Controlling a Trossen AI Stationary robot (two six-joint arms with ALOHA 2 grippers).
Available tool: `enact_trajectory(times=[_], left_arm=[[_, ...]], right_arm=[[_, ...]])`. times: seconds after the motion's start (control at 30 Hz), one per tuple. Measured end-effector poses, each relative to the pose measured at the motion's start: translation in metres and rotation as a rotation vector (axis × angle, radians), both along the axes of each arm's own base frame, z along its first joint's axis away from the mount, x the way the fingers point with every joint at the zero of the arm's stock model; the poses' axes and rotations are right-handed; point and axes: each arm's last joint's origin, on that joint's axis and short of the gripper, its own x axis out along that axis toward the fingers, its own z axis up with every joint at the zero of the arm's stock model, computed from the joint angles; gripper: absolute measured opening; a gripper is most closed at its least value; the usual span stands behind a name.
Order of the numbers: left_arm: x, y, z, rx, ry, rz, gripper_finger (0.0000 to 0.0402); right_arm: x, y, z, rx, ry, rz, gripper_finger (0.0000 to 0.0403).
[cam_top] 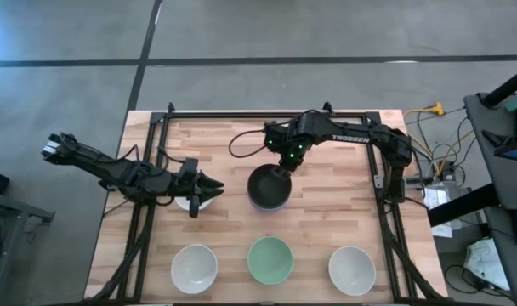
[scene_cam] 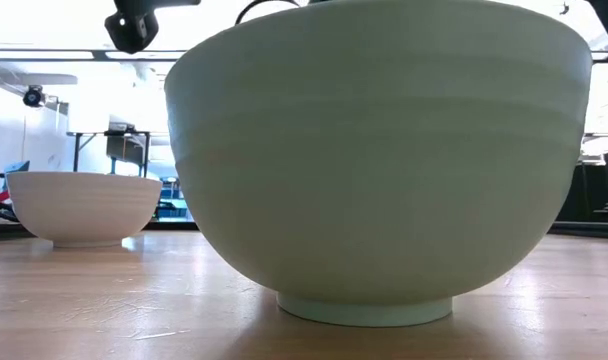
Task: Nest bowls inside each other
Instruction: Stack the black bowl into the black bowl
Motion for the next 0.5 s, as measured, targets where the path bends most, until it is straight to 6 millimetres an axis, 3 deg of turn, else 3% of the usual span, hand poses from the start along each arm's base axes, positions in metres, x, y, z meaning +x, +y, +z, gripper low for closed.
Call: enact_trajectory(times=[0.5], left_arm=[[0.000,0.000,-0.001,-0.022,0.003,0.005,0.0095]], right_arm=[[0.005,0.004,0.011,-0.058,-0.064,-0.018,0.0009]])
